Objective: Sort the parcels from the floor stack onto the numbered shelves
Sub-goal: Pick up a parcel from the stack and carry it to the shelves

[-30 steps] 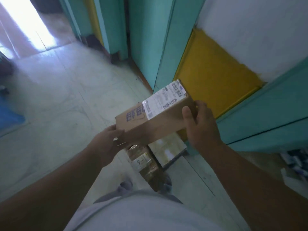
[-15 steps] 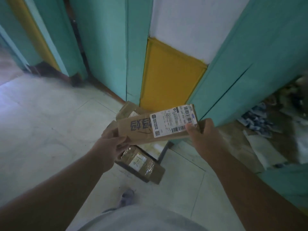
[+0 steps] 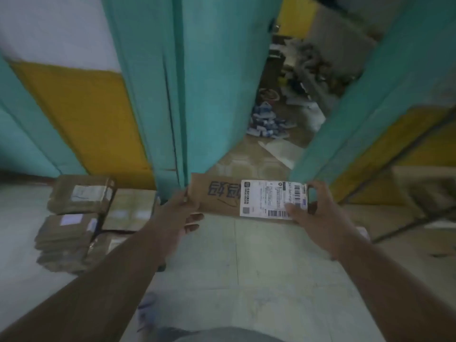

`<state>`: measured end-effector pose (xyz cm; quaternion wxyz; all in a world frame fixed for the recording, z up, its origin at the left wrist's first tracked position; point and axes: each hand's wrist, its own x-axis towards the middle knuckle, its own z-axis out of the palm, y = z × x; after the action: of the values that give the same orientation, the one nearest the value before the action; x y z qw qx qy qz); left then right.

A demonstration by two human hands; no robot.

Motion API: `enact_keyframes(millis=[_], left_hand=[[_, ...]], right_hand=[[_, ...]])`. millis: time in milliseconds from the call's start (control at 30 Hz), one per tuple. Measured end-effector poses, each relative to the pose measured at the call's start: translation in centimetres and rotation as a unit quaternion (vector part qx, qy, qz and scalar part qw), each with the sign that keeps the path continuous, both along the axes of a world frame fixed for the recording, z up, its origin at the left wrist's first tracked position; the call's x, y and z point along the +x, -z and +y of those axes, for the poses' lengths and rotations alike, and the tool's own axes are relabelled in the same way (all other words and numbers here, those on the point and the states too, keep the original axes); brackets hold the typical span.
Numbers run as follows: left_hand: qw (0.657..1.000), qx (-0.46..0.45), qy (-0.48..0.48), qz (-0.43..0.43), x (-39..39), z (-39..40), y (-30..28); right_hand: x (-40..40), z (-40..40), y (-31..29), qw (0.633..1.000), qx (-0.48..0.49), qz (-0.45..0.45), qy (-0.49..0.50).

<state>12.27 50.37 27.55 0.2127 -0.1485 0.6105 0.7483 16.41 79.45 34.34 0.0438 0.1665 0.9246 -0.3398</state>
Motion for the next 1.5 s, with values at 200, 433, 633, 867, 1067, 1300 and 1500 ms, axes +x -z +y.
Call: enact_keyframes(millis=[200,433,633,867,1067,1300,1500], left_hand=[[0.979,-0.092,0.172,0.06,1.0,16.9,0.3],[0.905,-0.116,0.406,0.057,0.2,33.6,1.4],[0.818,-0.029,0.572,-0.052,3.6,51.0,1.5],[0.713,-0.049,0.7,-0.006,11.5,67.6,1.4],[0.687,-0.073,0.721,0.045,18.2,79.6,2.2],[0.713,-0.091,0.693,0.052,19.6,90.2,0.9],[0.756,-0.103,0.644,0.049,15.3,101.1,1.4]], right_hand=[[7.7,14.4,1.6,0.974,-0.053,0.073,0.207],[12.7,26.6,2.0,0.921,-0.024,0.095,0.376],[20.4,36.4,-1.2,0.843,0.046,0.109,0.525],[31.6,45.8,-1.1,0.749,0.05,0.137,0.646],[38.2,57.7,0.1,0.741,0.017,0.149,0.654],[37.4,73.1,-2.1,0.812,0.02,0.114,0.572],[31.2,86.3,0.1,0.827,-0.018,0.185,0.531]])
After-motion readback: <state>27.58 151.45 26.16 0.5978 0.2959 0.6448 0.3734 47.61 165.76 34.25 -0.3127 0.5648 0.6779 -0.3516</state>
